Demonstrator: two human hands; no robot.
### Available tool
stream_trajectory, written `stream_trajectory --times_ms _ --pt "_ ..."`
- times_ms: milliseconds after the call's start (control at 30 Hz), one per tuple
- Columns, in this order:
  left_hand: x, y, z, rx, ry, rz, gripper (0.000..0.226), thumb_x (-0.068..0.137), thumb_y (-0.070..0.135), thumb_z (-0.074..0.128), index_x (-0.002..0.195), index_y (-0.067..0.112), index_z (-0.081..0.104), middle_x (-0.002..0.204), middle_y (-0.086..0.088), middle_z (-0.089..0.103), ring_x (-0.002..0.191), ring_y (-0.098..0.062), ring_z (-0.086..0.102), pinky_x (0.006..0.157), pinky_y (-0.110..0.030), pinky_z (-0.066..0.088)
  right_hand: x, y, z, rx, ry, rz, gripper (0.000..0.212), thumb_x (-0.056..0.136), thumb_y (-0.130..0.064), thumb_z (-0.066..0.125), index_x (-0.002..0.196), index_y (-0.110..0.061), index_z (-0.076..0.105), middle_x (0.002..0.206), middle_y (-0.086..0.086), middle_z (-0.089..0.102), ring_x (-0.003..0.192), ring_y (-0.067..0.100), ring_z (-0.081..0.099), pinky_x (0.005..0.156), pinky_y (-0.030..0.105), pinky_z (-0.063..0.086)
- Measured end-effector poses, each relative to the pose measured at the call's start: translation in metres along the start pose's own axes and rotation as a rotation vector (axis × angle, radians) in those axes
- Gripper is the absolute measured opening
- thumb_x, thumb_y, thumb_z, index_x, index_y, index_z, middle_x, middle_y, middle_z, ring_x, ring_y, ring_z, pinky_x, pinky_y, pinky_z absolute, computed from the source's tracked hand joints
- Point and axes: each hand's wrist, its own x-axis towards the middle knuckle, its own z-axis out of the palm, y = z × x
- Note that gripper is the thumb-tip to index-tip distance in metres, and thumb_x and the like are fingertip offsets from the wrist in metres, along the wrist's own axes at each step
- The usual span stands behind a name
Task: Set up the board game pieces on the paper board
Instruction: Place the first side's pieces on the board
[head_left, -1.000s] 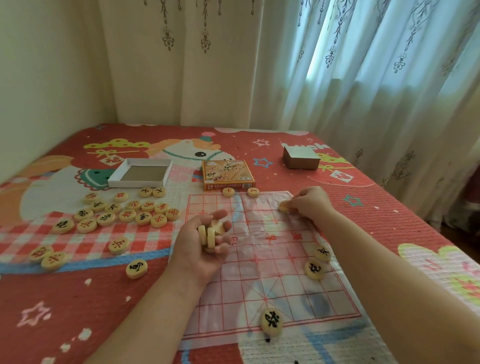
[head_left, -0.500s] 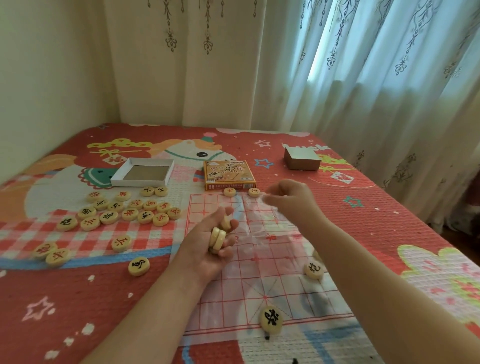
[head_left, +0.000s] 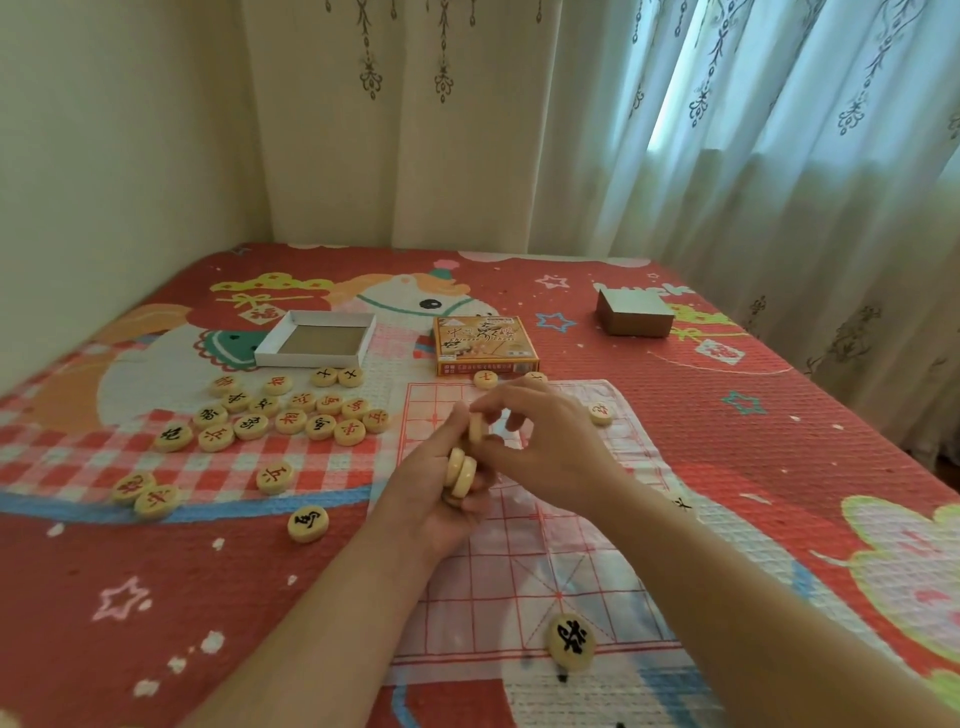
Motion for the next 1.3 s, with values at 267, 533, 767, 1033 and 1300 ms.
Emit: stream_trajectory --times_ms 267,533,767,1033,1300 --pt "-0.001 0.002 0.001 0.055 0.081 0.127 0.022 0.089 0.006 0.050 0.090 0.020 0.067 0.055 0.004 0.061 0.032 -0.006 0.039 0.030 -0.010 0.025 -0.001 0.008 0.002 0.102 0.104 0.053 0.021 0.073 -0.015 0.072 0.091 -0.023 0.064 0.080 -0.021 0.059 0.079 0.004 0.056 0.066 0.007 0.039" --pt "-0.003 0.004 0.002 0.166 0.173 0.261 0.015 0.083 0.002 0.060 0.079 0.016 0.067 0.055 -0.001 0.057 0.037 -0.009 0.041 0.032 -0.012 0.028 -0.001 0.010 0.003 0.026 0.145 -0.015 0.025 0.071 -0.019 0.078 0.093 -0.018 0.066 0.081 -0.013 0.060 0.072 -0.001 0.052 0.066 0.005 0.038" --pt "-0.005 0.003 0.004 0.180 0.190 0.265 0.015 0.084 0.001 0.058 0.079 0.013 0.066 0.057 -0.002 0.060 0.037 -0.010 0.040 0.032 -0.013 0.027 -0.001 0.013 0.002 -0.072 0.146 -0.051 0.027 0.072 -0.023 0.077 0.098 -0.018 0.071 0.085 -0.009 0.061 0.068 -0.005 0.045 0.066 0.003 0.036" --pt "-0.001 0.027 -0.018 -0.166 0.214 0.219 0.008 0.091 0.012 0.049 0.084 0.011 0.055 0.068 -0.003 0.054 0.036 -0.006 0.040 0.030 -0.012 0.028 0.002 0.022 -0.025 -0.106 0.078 0.101 0.023 0.079 -0.025 0.068 0.102 -0.020 0.070 0.084 -0.015 0.063 0.065 -0.006 0.048 0.061 0.004 0.037" --pt "-0.002 0.024 -0.018 -0.277 0.175 0.142 0.024 0.094 0.016 0.038 0.082 0.006 0.055 0.071 -0.007 0.053 0.035 -0.006 0.044 0.032 -0.012 0.036 -0.011 0.051 -0.060 -0.095 0.148 0.301 0.018 0.077 -0.025 0.073 0.089 -0.018 0.062 0.078 -0.015 0.059 0.064 0.004 0.049 0.064 0.023 0.042"
